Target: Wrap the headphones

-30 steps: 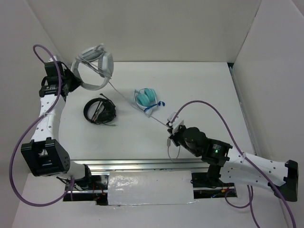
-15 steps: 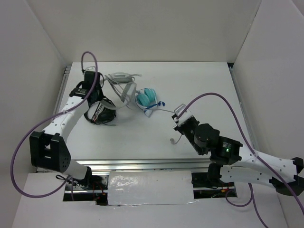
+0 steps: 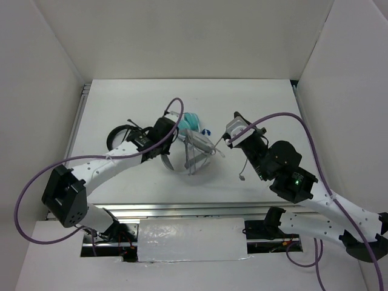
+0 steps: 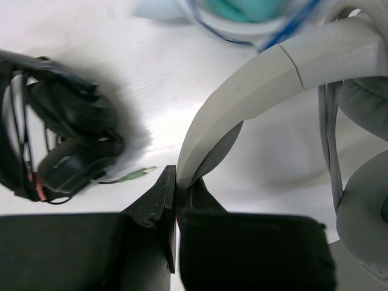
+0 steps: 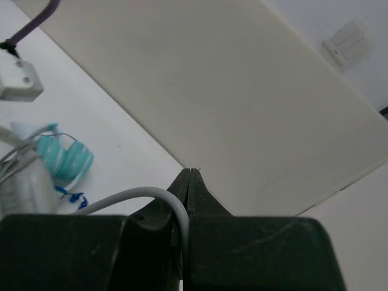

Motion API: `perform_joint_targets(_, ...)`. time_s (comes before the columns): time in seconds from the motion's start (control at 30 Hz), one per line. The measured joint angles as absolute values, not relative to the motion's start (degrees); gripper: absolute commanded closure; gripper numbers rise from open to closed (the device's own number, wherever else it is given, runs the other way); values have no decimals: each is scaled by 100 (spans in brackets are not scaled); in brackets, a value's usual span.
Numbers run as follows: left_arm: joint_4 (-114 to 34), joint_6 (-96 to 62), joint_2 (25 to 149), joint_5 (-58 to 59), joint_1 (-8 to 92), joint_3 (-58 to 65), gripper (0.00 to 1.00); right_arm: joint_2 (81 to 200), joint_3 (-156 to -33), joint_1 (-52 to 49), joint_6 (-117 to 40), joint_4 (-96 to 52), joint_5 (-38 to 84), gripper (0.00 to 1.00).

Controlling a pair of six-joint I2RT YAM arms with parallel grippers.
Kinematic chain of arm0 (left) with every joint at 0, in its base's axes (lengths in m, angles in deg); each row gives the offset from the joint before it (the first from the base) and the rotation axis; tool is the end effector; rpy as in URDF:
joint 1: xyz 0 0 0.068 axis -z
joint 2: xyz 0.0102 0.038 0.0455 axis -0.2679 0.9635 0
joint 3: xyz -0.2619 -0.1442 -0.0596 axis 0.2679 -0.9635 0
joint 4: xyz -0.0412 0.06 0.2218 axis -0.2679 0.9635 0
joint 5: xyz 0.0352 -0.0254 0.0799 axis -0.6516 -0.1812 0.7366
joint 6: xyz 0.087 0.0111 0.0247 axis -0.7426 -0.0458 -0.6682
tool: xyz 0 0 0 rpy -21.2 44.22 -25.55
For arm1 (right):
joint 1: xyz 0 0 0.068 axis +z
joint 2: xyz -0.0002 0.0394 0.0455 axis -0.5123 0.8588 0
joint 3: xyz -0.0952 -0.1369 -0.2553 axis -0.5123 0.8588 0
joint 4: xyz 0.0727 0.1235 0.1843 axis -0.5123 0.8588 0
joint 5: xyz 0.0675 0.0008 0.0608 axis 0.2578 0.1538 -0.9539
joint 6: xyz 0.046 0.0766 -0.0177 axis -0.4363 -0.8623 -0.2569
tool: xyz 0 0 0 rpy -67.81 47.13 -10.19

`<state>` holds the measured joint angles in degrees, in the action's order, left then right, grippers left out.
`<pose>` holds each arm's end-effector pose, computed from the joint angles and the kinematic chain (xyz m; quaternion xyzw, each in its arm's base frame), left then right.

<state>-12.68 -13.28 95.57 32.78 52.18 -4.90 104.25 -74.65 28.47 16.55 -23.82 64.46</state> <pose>0.2733 -0.1620 0.2863 0.0909 0.9035 0.0092 0.4187 0.1148 0.1057 0.4505 -0.3553 0.5377 -0.1070 0.7571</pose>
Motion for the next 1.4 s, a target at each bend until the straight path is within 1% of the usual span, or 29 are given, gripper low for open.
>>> perform_joint_targets(0.13,-1307,-1441,9295,3333,6031,-730,100,10466,-7465,1947,1911,-2386,5635,100)
perform_joint_targets(0.23,-1327,-1481,9216,3458,6593,-770,100,10632,-7589,1131,1810,-2161,4778,100)
perform_joint_targets(0.43,-1449,-1485,9115,3626,7279,-791,100,11255,-7834,-53,1310,-1960,3080,100)
perform_joint_targets(0.6,-1598,-1651,8956,3604,7736,-791,100,12123,-7895,-492,847,-1958,2232,100)
perform_joint_targets(0.73,-1611,-1780,8759,3576,7907,-778,100,12801,-7889,-672,403,-1977,1952,100)
perform_joint_targets(0.83,-1611,-1789,8606,3617,7909,-776,100,13041,-7771,-827,3,-2139,1878,100)
perform_joint_targets(0.93,-1613,-1819,8366,3716,7913,-776,100,13006,-7404,-980,-458,-2543,1812,99)
perform_joint_targets(1.07,-1611,-1966,7992,3766,7957,-737,100,12807,-6748,-1050,-1092,-3193,1541,92)
perform_joint_targets(1.17,-1661,-2068,7802,3748,7990,-628,100,12790,-6542,-1045,-1448,-3461,1159,83)
perform_joint_targets(1.3,-1720,-2121,7732,3746,8016,-206,100,12886,-6529,-984,-1811,-3778,676,80)
perform_joint_targets(1.33,-1777,-2121,7730,3768,8018,-79,100,12941,-6529,-945,-1936,-3914,551,76)
perform_joint_targets(1.37,-1827,-2123,7730,3794,8018,39,100,13000,-6529,-908,-2063,-4043,437,68)
perform_joint_targets(1.4,-1864,-2121,7730,3844,8018,186,100,13085,-6527,-849,-2229,-4204,313,66)
